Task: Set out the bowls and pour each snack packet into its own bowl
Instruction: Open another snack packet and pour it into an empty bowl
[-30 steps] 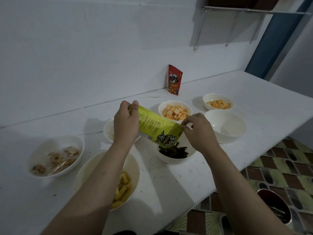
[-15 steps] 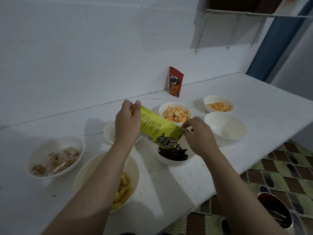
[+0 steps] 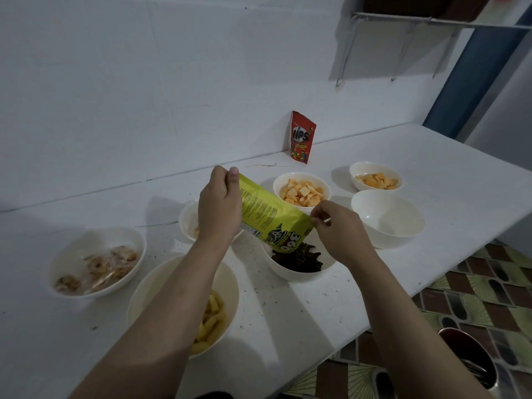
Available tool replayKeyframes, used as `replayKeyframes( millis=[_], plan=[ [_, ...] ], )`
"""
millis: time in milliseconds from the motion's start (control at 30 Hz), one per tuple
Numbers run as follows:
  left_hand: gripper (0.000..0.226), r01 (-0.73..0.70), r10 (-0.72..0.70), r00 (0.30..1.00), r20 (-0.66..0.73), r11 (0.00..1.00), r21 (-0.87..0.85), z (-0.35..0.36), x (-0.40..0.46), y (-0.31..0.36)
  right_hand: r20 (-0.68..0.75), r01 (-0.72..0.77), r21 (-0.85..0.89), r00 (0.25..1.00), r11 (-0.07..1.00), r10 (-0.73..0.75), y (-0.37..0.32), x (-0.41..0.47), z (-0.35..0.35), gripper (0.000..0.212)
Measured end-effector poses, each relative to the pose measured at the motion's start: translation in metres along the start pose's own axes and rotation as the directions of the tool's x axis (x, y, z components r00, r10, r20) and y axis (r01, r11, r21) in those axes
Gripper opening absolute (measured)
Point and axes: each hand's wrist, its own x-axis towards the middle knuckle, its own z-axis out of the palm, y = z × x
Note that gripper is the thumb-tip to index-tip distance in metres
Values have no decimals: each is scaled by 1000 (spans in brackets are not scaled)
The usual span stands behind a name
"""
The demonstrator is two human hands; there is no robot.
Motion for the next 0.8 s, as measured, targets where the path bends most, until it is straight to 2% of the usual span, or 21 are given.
replayKeyframes(
  millis=[467,633,800],
  plan=[
    [34,-3,3,1000,-8,1000,8,0,-2,3,17,12,-28,1000,1000,-12,0,0,-4,11],
    [33,-33,32,999,21,999,42,4,-6,6,50,80,43,995,996,-82,-8,-2,1,19],
    [34,-30,31,999,40,1000,-7,5,-7,6,-2,121,102,993,987,-121,-19,0,7,21]
  ],
)
